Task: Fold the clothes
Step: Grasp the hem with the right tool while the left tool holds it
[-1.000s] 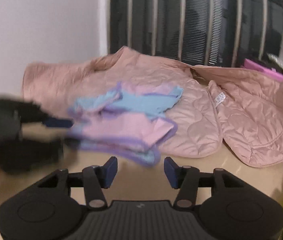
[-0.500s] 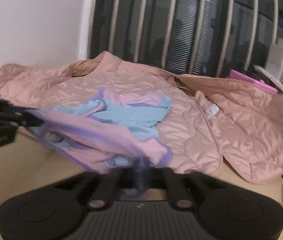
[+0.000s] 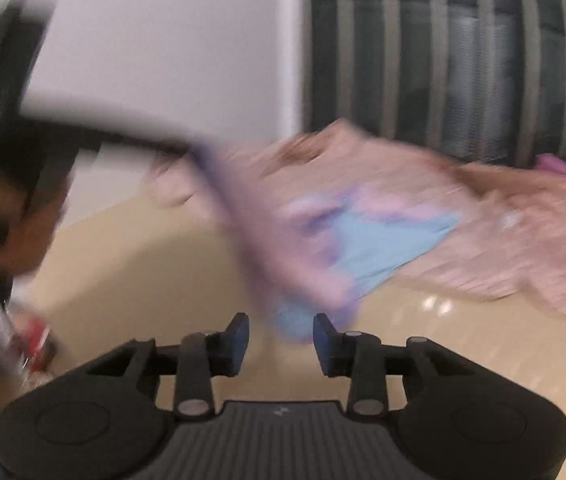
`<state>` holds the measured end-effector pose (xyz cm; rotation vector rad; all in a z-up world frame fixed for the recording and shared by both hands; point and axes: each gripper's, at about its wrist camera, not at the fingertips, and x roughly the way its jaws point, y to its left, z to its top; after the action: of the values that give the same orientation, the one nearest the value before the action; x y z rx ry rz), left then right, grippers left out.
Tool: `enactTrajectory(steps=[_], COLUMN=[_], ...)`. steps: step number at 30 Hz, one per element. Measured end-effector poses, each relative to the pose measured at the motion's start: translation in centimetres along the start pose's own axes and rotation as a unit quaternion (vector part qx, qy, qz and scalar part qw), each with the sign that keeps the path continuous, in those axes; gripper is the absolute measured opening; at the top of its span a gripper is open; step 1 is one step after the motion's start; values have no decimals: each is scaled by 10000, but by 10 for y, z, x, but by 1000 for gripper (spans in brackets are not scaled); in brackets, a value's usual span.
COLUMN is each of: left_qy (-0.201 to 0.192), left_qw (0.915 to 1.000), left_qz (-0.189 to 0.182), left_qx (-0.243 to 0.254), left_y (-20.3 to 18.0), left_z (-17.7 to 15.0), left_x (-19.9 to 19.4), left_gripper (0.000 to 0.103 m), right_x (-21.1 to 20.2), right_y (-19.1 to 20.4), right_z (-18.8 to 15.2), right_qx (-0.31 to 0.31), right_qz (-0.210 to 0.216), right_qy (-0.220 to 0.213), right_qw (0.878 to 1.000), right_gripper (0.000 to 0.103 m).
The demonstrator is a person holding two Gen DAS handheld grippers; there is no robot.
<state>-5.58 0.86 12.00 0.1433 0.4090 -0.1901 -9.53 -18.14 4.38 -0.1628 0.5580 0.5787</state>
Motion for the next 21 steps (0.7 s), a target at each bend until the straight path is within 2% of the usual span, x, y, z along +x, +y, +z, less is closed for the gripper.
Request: enactTrajectory(steps=[3,5,7,10,14,21], left_qy=[-46,50,190,397,583,623], left_qw=[9999,9998,9990,9971,9969,9968], left_qz=[55,163,366,611,518,441], left_qx=[93,78,144,223,-49,-248], left_y=[0,4,7,13,26,38], left_z=[0,-4,-8,-18,-27,-34], left_x=[-6,-1,10,27,39,43], left_gripper=[2,2,2,2,2,2], right_x=[26,42,60,77,87,86], right_y=[12,9,-1,-9,-10,-18], right_z=[2,8,14,20,21,26], right_qx=[-78,20,174,236,255,611], right_qz=[-281,-524,-678,-568,-213,-508], right_qy=[-123,-304,-298,-193,74,38], right_qw=[9995,9982,9971,9979,9994,9968], right_gripper=[33,33,33,35,37,36])
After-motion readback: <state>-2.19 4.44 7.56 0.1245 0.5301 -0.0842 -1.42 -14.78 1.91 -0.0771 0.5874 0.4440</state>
